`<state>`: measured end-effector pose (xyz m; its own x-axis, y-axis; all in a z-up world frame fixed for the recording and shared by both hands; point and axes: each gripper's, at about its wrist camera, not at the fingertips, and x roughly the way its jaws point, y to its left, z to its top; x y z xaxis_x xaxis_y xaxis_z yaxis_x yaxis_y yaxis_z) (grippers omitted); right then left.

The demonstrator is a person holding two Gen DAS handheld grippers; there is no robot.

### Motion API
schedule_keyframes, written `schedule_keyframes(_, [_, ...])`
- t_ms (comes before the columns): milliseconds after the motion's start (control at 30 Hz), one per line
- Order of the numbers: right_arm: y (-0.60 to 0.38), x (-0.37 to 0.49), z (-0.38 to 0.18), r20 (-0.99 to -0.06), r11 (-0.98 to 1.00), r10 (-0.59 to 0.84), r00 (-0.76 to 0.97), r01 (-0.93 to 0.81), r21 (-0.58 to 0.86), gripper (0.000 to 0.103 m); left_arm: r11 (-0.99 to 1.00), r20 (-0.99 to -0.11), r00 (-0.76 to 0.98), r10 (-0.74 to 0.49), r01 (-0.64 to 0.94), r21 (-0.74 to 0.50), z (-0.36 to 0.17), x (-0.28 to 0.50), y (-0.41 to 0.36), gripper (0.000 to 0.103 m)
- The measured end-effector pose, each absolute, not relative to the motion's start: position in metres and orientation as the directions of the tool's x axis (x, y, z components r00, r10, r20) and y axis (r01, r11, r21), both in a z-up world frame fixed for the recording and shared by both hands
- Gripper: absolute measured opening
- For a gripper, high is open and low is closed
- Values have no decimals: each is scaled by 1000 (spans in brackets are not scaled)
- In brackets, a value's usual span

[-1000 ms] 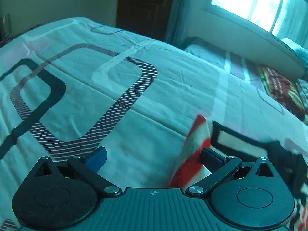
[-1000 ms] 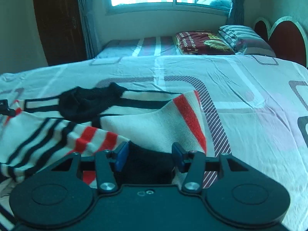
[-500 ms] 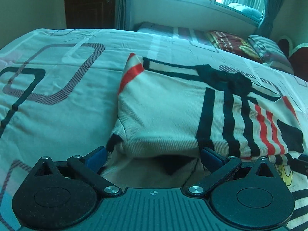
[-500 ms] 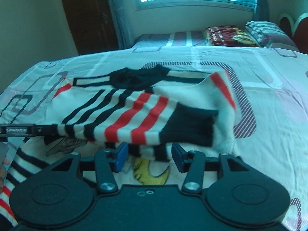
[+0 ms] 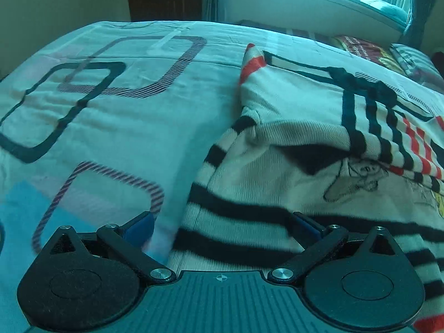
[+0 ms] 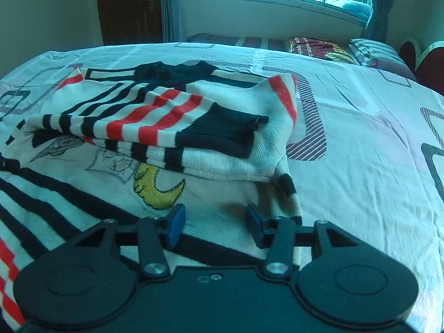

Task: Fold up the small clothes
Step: 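Fold the sweater side over the body with both tools and release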

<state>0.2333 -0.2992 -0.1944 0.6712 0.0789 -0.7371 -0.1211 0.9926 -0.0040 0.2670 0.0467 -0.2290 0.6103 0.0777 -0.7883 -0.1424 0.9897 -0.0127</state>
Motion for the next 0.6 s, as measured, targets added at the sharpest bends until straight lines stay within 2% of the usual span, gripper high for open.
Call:
schedule_keyframes(100, [-289, 219, -186, -723, 985, 163, 672, -147, 87, 49, 992, -772, 633, 56, -120, -27, -219, 243, 35, 103])
schedule_keyframes(333, [-247, 189, -194, -741, 973, 220, 634, -193, 124, 49, 999, -769, 638, -25, 32, -6, -211, 223, -3, 103])
schedule_keyframes(433, [-242, 175, -203, -754, 984, 161, 637, -159, 76, 49, 998, -797, 604, -13, 53, 25, -224, 220, -2, 103])
schedule_keyframes(533, [-242, 161, -203, -749, 992, 45, 661, -116, -43, 48, 998, -787, 617, -23, 62, 20, -229, 210, 10, 103])
schedule_keyframes(600, [-250, 155, -203, -748, 995, -1, 663, -75, -68, 48, 997, -786, 617, -28, 71, 20, -229, 206, 17, 103])
